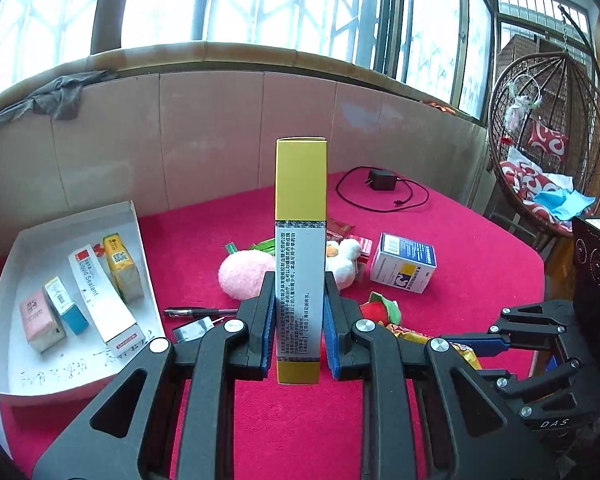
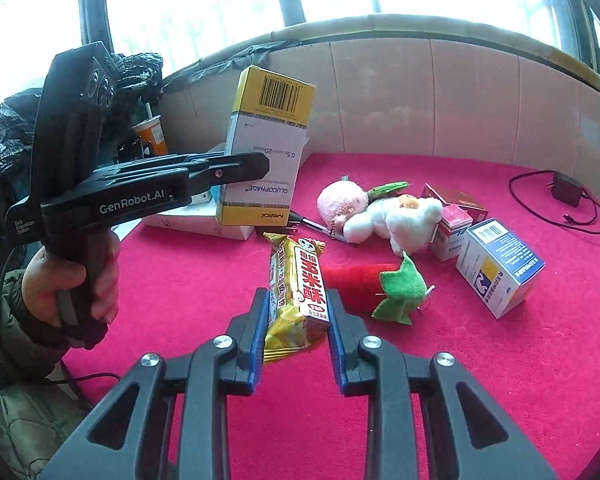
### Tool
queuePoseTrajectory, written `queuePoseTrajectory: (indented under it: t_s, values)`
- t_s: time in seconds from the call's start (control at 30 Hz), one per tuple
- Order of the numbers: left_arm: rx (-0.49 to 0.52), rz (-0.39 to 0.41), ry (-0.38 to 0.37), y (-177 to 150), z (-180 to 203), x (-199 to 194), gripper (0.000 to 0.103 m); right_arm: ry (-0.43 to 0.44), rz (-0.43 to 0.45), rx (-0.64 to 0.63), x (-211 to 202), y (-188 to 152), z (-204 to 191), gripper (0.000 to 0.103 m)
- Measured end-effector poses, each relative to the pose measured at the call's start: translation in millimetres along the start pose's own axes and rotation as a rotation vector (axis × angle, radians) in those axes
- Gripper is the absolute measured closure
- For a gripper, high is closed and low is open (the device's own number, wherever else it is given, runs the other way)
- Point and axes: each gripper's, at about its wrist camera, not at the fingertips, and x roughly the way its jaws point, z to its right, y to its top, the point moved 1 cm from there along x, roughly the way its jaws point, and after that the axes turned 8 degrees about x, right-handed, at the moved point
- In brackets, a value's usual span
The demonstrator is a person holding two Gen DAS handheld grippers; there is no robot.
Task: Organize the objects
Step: 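Carry the Glucophage box and snack bar over the white tray with both tools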
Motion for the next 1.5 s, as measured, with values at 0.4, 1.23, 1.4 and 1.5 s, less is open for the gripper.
queuePoseTrajectory:
  t_s: [0.4,1.23,1.4,1.5]
  values:
    - [-0.046,0.035,0.032,-5,-21,-20,0.083,-0.017,0.017,-0.027,1,12,-20,0.076]
    - [-0.146,0.077,0.095,-21,-67,-49,0.083,-0.039,-0.004,-0.109,17,29,-61,0.076]
    - [-0.172,0.079,0.111,-26,-80,-53,0.083,-0.036,-0.014,-0.127,24,34,-70,0.076]
    - [-0.184,0.081,0.122,-29,-87,-56,0.083,-0.034,-0.017,-0.141,27,38,-77,0.076]
